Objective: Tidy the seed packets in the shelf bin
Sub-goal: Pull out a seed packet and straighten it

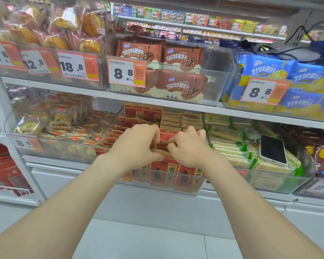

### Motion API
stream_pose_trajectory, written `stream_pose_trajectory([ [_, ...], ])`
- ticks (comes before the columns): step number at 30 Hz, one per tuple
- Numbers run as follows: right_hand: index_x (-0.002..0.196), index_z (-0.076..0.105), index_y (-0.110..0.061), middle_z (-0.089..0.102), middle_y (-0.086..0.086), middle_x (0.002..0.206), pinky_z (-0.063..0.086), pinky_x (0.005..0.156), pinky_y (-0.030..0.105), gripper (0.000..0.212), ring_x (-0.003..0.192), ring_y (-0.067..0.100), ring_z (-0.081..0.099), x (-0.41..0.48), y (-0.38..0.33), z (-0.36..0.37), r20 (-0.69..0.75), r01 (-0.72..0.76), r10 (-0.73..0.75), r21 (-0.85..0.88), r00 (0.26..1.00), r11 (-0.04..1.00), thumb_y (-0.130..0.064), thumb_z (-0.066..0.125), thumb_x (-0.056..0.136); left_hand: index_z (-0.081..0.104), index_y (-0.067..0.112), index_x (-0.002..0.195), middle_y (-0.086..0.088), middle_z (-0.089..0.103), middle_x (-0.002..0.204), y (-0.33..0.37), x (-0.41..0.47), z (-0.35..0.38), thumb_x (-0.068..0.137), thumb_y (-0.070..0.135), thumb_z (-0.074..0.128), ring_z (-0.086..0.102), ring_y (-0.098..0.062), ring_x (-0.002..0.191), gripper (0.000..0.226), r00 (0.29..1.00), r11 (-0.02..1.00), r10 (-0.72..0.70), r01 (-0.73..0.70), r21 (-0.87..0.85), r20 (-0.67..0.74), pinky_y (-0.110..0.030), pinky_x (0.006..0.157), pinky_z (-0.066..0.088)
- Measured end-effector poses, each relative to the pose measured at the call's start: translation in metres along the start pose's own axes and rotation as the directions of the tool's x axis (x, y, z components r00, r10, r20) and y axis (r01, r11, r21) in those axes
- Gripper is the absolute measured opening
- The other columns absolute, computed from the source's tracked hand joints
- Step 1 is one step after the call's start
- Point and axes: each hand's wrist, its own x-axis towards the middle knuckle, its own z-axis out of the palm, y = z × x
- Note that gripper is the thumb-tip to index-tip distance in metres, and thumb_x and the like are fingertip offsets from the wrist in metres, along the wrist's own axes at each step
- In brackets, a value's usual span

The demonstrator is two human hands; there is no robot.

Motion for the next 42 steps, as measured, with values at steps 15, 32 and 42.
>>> stream_pose_trajectory([
  [15, 0.144, 0.062, -0.023, 0.066, 0.006, 0.132, 0.029, 0.096, 0.046, 0.049, 0.126, 0.035, 0.04, 0.025, -0.01, 0.004, -0.196, -0.133, 0.17, 0.191, 0.966, 0.973, -0.019, 0.059, 0.095, 0.068, 0.038, 0.137, 0.013, 0.077, 0.114, -0.01, 0.003, 0.012, 0.098, 0.037, 0.075, 0.072, -0.011, 0.099, 0.039, 0.977, 0.994, 0.112, -0.111, -0.014, 0.182, -0.041, 0.089, 0.063],
  [32, 0.117, 0.076, -0.016, 0.075, -0.001, 0.102, 0.056, 0.073, 0.037, 0.019, 0.09, 0.023, 0.07, -0.012, 0.011, -0.018, -0.841, 0.275, -0.06, 0.108, 0.537, 0.955, -0.019, 0.063, 0.103, 0.068, 0.036, 0.14, 0.019, 0.07, 0.133, 0.0, -0.005, -0.004, 0.086, 0.037, 0.089, 0.062, -0.007, 0.124, 0.058, 0.984, 0.99, 0.085, -0.066, -0.122, 0.156, -0.035, 0.106, 0.055],
  [42, 0.115, 0.068, -0.002, 0.07, -0.001, 0.101, 0.047, 0.081, 0.016, 0.015, 0.087, 0.009, 0.065, -0.069, 0.03, -0.048, -0.959, 0.429, 0.213, 0.274, 0.186, 0.861, -0.003, 0.063, 0.102, 0.07, 0.028, 0.128, 0.016, 0.07, 0.124, 0.035, -0.012, -0.007, 0.104, 0.022, 0.06, 0.063, -0.003, 0.115, 0.027, 0.985, 0.972, 0.03, -0.069, -0.224, -0.173, -0.035, 0.105, 0.054],
])
